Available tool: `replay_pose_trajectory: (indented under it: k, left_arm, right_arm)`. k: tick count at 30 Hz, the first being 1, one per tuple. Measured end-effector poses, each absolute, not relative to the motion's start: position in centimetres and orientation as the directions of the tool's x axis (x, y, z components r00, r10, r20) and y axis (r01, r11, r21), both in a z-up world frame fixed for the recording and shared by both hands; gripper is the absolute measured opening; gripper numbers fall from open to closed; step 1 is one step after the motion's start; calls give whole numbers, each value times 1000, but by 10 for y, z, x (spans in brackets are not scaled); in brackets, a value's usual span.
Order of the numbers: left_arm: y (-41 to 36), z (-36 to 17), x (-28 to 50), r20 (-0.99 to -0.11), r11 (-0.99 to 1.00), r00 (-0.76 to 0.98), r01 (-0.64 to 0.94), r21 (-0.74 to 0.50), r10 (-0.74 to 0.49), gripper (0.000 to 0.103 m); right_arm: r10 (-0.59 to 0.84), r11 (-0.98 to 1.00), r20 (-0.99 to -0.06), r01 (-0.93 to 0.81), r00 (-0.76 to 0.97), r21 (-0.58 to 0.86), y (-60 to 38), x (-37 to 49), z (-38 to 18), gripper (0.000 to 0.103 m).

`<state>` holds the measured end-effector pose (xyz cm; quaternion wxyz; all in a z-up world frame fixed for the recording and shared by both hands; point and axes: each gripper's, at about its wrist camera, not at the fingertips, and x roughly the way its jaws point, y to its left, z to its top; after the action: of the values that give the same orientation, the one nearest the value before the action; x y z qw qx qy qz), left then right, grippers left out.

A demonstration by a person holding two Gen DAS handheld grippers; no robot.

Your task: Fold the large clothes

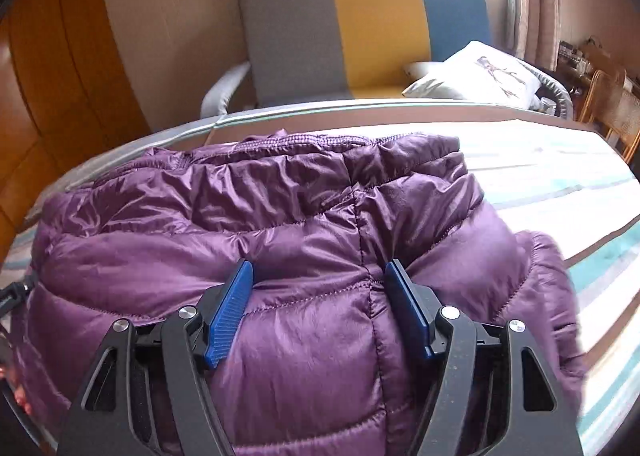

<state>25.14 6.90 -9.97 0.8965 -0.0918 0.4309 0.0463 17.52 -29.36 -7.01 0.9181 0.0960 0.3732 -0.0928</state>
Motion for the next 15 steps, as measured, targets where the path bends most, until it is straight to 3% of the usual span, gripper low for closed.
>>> replay_pose_trajectory:
  k: [6, 10, 13, 15]
  left_arm:
    - [84, -89, 211, -744, 961, 665, -159, -226, -65, 101]
    - [88, -97, 171, -724, 921, 667, -147, -360, -176, 101]
    - [77, -109, 150, -702, 896, 657, -91, -435, -274, 100]
    - [69, -114, 145, -702, 906, 660, -73, -417, -270, 97]
  right_arm:
    - [-10, 951, -654, 209, 756, 228, -288, 138, -44, 68]
    - [45, 955, -630, 151, 775, 255, -268, 103, -31, 67]
    - [93, 956, -633, 109, 768, 272, -253, 93, -34, 48]
    - [127, 954, -628, 79, 767, 289, -246, 89, -38, 27]
